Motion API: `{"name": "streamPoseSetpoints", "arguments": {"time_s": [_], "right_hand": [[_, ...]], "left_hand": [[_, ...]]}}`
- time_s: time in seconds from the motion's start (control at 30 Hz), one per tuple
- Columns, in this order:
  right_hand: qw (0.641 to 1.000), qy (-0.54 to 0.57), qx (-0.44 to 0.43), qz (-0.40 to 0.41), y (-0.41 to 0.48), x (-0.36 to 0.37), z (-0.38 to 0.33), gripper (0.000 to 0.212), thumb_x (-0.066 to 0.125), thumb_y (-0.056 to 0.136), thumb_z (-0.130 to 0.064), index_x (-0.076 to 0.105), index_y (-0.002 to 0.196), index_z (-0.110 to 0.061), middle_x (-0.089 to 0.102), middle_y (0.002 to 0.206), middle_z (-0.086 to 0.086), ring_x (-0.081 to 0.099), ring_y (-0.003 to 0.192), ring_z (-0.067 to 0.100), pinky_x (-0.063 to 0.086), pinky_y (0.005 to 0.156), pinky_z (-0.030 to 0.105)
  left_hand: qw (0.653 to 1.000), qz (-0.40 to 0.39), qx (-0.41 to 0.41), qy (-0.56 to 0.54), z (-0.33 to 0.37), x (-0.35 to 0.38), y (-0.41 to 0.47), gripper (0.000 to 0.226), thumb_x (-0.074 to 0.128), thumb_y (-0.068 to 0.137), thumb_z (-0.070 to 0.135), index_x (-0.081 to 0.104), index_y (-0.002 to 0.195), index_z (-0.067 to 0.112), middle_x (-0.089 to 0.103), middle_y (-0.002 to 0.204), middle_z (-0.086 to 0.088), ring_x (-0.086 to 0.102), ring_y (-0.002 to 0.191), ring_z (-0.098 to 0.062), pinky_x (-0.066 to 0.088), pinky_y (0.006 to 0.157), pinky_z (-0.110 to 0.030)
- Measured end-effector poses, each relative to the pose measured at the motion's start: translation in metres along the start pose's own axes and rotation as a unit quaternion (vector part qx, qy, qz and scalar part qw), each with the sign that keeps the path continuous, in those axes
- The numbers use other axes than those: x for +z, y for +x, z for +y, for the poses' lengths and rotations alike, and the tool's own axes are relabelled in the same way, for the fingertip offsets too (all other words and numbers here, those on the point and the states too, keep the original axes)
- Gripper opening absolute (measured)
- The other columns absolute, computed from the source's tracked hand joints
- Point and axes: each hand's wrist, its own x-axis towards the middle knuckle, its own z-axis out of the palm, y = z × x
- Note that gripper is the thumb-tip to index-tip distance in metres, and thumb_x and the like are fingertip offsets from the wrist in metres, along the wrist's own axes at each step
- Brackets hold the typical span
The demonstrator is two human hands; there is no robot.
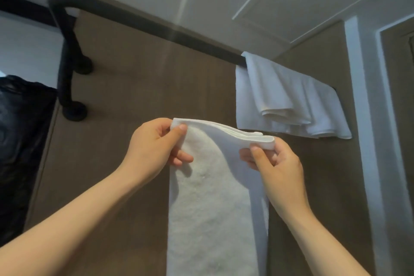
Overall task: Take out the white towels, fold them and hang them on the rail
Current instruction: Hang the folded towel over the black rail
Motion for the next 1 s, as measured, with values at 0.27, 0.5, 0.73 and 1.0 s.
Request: {"name": "streamPoseSetpoints", "arguments": {"time_s": [0.27,0.5,0.73,1.0], "right_hand": [[0.996,0.015,-0.089,-0.004,0.057,0.041,-0.006,0.017,0.061,0.092,-0.026,0.064,0.109,-0.030,0.075,0.097,-0.008,0.072,0.092,0.007,0.060,0.080,0.031],[0.984,0.031,-0.177,-0.007,0.103,0.047,-0.004,0.028,0.068,0.090,-0.016,0.061,0.116,-0.022,0.072,0.108,-0.009,0.066,0.099,-0.005,0.048,0.073,0.004],[0.961,-0.061,-0.271,-0.003,0.148,0.042,-0.004,0.056,0.070,0.088,-0.012,0.046,0.138,-0.008,0.065,0.124,0.001,0.061,0.114,0.014,0.045,0.087,0.010],[0.947,-0.080,-0.312,0.002,0.190,0.036,-0.021,0.056,0.069,0.088,-0.016,0.044,0.139,-0.010,0.067,0.124,0.007,0.063,0.115,0.023,0.044,0.087,0.025]], "left_hand": [[0.993,0.077,0.079,0.035,0.018,-0.023,0.046,0.027,0.058,0.097,0.024,0.065,0.092,-0.001,0.072,0.078,-0.017,0.074,0.065,-0.026,0.060,0.052,-0.033],[0.962,0.156,0.187,0.123,0.040,-0.015,0.074,0.014,0.058,0.096,0.023,0.071,0.094,0.017,0.072,0.087,-0.005,0.073,0.077,-0.019,0.062,0.065,-0.036],[0.918,0.186,0.264,0.230,0.074,0.009,0.101,0.019,0.055,0.099,0.021,0.066,0.103,0.006,0.072,0.093,-0.006,0.071,0.086,-0.019,0.056,0.081,-0.051],[0.854,0.225,0.338,0.326,0.100,0.020,0.131,0.013,0.055,0.098,0.021,0.064,0.099,0.011,0.070,0.086,0.006,0.066,0.080,-0.005,0.052,0.076,-0.035]]}}
